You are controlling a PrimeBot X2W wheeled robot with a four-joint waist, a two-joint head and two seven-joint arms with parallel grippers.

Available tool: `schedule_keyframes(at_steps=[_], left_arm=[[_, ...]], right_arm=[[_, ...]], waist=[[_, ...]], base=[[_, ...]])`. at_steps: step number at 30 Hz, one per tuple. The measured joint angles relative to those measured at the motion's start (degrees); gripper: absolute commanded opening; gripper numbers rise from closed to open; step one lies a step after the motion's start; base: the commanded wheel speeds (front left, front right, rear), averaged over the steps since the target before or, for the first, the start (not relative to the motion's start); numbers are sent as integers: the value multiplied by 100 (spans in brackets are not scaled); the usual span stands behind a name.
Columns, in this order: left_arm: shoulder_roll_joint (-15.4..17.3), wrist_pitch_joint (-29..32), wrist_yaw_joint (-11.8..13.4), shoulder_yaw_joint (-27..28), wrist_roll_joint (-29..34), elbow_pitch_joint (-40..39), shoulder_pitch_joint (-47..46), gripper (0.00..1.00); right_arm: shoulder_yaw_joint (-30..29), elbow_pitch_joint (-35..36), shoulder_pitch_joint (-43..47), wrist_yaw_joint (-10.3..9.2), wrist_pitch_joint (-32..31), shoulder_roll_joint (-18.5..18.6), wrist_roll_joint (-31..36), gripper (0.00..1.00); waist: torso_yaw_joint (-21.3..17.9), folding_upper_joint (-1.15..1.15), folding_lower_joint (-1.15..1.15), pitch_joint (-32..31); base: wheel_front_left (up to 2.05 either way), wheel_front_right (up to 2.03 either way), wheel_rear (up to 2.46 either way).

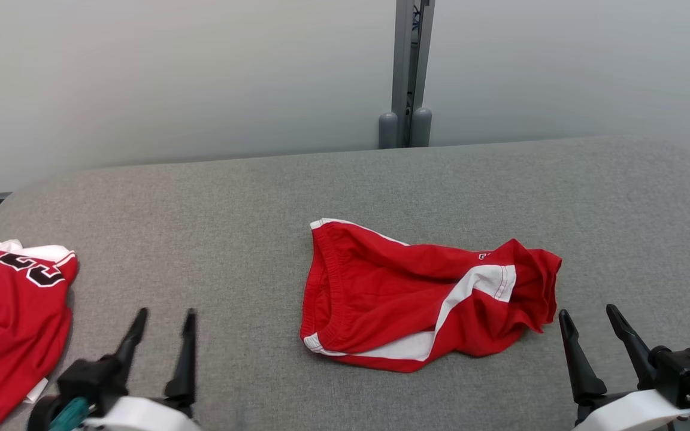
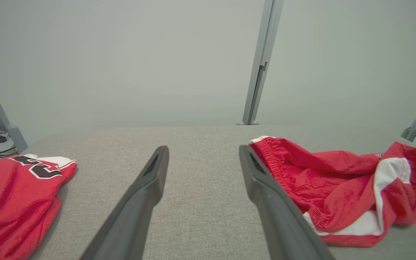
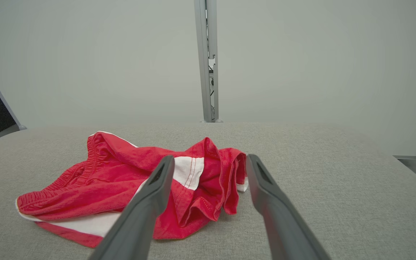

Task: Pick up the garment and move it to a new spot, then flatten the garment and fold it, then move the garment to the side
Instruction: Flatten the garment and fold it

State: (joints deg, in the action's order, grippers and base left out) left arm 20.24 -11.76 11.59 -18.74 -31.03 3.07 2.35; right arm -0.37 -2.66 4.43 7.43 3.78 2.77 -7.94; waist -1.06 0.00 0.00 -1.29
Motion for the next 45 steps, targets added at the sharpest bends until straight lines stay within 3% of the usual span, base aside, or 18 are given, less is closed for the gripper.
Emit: schedule_keyframes(at_steps=[6,14,24,25,26,27,37,45], left_arm=[[-176,535,-564,-757,137,226,-671,100],[-478,1117,-1393,-1644,325,1129,-1489,100],[-336,2098,-1817,-2176,149,2037,-2168,100],[-316,2210,-1841,-2240,96,2062,-2194,86],[-308,2256,-1860,-2281,30,2059,-2213,22],[-300,2356,-1862,-2326,-49,2049,-2246,0],[-110,2264,-1894,-2676,-319,1135,-2463,0],[-114,1979,-1801,-2559,-388,-30,-2598,0]], right_arm=[[96,32,-57,0,-19,0,0,100],[204,3,-283,0,-5,0,0,100],[232,-198,-428,0,129,2,-70,100],[238,-215,-449,0,137,0,-78,100],[245,-227,-462,0,159,1,-90,100],[245,-246,-477,0,179,0,-112,100],[204,-400,-513,0,289,0,-172,100],[174,-465,-554,0,338,0,-212,100]], waist=[[-6,0,0,187],[-233,0,0,537],[-620,0,0,805],[-645,0,0,818],[-667,0,0,830],[-684,0,0,837],[-702,0,0,838],[-673,0,0,816]], base=[[0,0,0],[0,0,0],[0,0,0],[0,0,0],[0,0,0],[0,0,0],[0,0,0],[0,0,0]])
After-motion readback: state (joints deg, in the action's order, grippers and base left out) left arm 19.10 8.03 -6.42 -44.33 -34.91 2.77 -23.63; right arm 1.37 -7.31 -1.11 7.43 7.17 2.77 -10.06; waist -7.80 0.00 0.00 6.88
